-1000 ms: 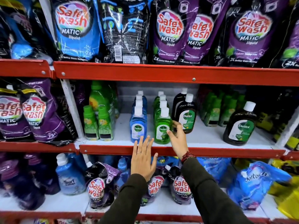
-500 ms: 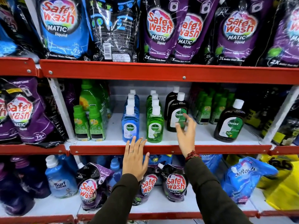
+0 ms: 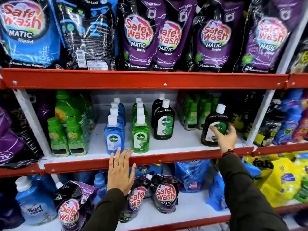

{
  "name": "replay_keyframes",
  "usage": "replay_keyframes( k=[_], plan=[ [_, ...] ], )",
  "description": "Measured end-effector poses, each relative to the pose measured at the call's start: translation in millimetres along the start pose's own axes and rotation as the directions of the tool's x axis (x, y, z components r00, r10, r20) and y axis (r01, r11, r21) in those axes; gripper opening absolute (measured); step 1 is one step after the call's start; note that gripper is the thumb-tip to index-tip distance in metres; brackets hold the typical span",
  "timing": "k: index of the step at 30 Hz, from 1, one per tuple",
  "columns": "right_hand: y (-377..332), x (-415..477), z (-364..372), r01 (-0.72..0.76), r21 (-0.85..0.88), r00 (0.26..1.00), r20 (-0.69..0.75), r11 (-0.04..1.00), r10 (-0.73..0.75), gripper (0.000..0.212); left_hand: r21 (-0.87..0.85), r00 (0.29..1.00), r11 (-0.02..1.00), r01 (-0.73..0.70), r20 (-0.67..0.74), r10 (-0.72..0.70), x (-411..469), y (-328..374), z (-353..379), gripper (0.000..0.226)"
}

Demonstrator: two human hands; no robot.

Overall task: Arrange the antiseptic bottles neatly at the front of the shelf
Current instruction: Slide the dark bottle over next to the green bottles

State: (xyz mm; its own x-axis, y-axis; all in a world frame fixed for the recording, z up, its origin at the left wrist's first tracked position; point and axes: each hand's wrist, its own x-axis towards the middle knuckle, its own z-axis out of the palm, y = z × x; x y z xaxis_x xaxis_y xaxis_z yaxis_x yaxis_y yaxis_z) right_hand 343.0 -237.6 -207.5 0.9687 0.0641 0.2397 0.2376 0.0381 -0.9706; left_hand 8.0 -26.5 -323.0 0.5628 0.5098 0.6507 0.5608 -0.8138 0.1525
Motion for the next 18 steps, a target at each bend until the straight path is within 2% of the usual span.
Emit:
replay_keyframes(
  k=[9, 18],
  plan=[
    [-6, 21, -14, -0.075, 0.085, 0.987, 0.149, 0.994, 0.062, 0.079, 0.015, 1.000, 1.000, 0.009, 0.007, -0.009, 1, 1, 0, 0.054],
    [-25, -10, -7, -0.020, 0.100, 0.937, 0.349, 0.995, -0.016, 0.026, 0.024, 1.000, 1.000, 0.016, 0.009, -0.016, 1, 3, -1, 0.053]
  ],
)
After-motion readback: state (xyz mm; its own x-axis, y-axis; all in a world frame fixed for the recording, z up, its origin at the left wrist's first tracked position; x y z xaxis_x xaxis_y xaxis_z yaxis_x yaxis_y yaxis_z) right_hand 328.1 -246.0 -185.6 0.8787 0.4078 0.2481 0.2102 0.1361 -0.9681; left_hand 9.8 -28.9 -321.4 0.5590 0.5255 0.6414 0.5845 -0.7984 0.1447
